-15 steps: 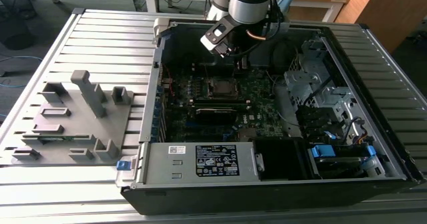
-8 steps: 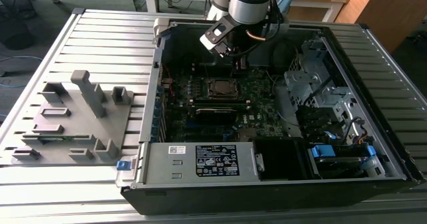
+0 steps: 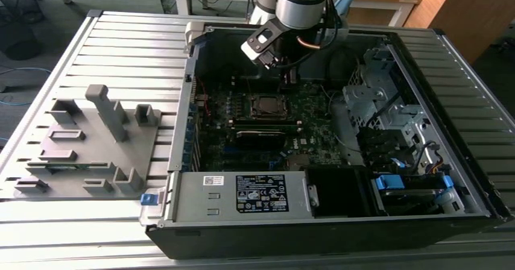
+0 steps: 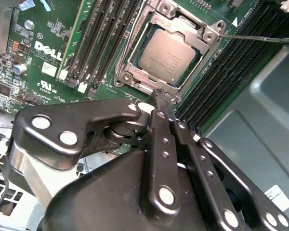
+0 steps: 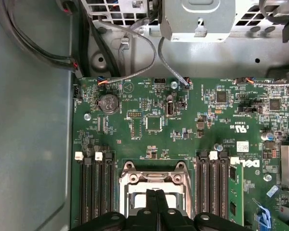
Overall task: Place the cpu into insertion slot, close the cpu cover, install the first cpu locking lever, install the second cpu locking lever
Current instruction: 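Close the cpu cover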
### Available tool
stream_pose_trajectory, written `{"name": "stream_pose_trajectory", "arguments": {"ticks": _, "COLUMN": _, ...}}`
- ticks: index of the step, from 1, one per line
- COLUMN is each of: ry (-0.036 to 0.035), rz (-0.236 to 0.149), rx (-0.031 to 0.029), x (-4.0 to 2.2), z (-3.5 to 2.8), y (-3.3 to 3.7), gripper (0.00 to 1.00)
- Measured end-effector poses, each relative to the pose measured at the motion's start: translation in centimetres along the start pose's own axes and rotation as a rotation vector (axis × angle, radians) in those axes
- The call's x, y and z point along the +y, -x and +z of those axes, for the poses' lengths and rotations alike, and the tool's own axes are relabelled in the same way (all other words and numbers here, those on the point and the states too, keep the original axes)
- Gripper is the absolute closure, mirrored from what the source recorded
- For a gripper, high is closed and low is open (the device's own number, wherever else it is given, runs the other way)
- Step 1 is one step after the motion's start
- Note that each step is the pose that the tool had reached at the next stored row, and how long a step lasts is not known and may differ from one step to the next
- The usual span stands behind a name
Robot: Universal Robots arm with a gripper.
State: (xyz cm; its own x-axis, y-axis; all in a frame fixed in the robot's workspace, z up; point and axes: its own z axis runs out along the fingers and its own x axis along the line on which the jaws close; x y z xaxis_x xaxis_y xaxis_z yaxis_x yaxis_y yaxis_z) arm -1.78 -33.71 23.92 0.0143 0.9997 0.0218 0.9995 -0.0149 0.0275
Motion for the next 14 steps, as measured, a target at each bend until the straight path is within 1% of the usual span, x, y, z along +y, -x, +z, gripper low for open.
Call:
{"name": "stream_pose_trajectory", "arguments": {"ticks": 5, "ry": -0.0001, "rz": 0.000, "rx": 0.0000, "x": -0.06, "z": 0.02, "y": 0.00, "gripper": 0.89}}
{"name": "stream_pose_trajectory", "arguments": {"ticks": 6, "ry": -0.0012, "rz": 0.000, "rx": -0.0001, "x": -0.07, "z": 0.03, "y": 0.00, "gripper": 0.89}}
{"name": "stream_pose_trajectory", "arguments": {"ticks": 9, "ry": -0.0159, "rz": 0.000, "rx": -0.0004, "x": -0.07, "z": 0.07, "y": 0.00, "gripper": 0.89}}
{"name": "stream_pose_trajectory", "arguments": {"ticks": 12, "ry": -0.0232, "rz": 0.000, "rx": -0.0004, "x": -0.07, "z": 0.08, "y": 0.00, "gripper": 0.89}}
{"name": "stream_pose_trajectory", "arguments": {"ticks": 14, "ry": -0.0233, "rz": 0.001, "rx": -0.0001, "x": -0.10, "z": 0.12, "y": 0.00, "gripper": 0.89}}
